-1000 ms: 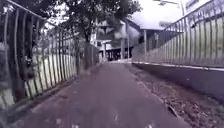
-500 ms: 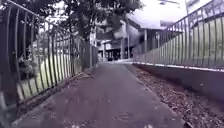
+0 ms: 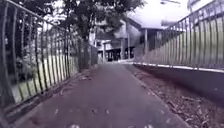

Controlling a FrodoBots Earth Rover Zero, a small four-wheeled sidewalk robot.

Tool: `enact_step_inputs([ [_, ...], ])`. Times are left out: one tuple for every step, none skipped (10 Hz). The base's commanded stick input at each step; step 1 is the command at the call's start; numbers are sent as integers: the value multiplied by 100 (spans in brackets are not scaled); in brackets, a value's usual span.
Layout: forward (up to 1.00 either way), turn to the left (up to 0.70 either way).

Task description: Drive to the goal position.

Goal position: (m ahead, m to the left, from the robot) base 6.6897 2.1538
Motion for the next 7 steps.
enact_step_inputs([
  [70,0],
  [70,0],
  [70,0],
  [70,0],
  [70,0],
  [70,0],
  [70,0],
])
